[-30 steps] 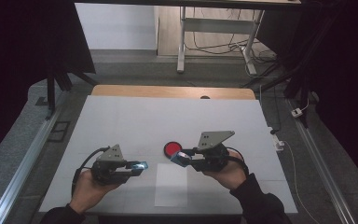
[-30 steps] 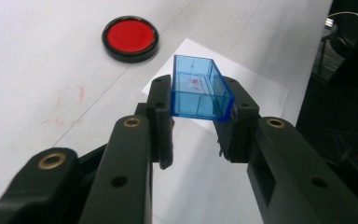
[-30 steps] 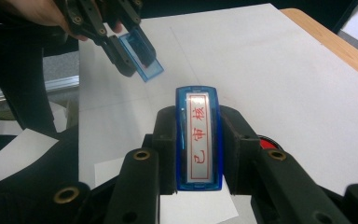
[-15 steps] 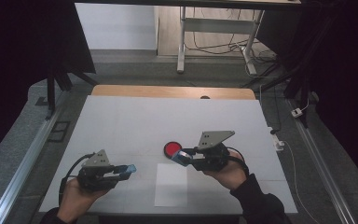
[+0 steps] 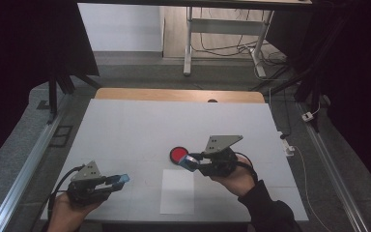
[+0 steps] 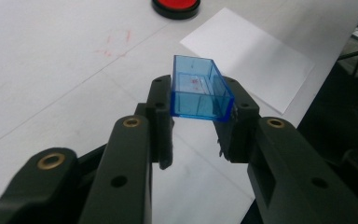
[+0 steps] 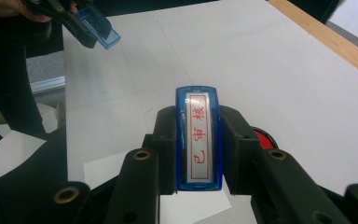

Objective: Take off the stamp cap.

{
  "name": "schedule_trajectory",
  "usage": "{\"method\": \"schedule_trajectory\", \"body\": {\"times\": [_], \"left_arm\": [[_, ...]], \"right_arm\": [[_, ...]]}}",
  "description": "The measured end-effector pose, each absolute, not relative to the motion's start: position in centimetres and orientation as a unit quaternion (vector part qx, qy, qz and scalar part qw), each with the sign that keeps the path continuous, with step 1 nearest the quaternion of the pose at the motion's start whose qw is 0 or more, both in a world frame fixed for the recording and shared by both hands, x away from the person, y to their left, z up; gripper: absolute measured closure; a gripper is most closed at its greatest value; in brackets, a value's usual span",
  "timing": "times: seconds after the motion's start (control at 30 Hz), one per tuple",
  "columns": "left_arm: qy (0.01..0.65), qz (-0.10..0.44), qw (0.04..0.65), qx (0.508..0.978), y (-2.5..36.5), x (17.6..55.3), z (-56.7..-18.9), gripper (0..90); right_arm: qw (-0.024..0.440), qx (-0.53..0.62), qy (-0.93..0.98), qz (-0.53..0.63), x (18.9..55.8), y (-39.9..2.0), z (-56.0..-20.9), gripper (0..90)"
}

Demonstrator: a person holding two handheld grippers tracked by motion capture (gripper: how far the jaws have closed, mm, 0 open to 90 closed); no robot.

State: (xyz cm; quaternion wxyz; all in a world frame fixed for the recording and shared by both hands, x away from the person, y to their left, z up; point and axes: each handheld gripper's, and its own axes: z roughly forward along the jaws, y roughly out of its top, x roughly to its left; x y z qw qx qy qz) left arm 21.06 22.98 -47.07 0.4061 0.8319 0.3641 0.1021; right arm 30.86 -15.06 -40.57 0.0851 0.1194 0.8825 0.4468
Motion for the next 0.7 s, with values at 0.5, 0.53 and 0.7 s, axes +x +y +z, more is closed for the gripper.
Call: {"method": "schedule_trajectory", "body": {"times": [0.5,0.53,0.7], "left_arm": [[0.389,0.109,0.398,0.824,24.4,20.1,-47.6,68.6],[0.389,0.109,0.397,0.824,24.4,20.1,-47.7,68.6],[0.394,0.108,0.392,0.824,24.6,19.9,-47.8,68.6]], "right_arm": [[0.086,0.136,0.882,0.443,31.1,-15.1,-41.1,70.5],[0.086,0.137,0.882,0.443,31.1,-15.1,-41.1,70.5],[0.086,0.139,0.882,0.443,31.2,-15.2,-41.2,70.5]]}}
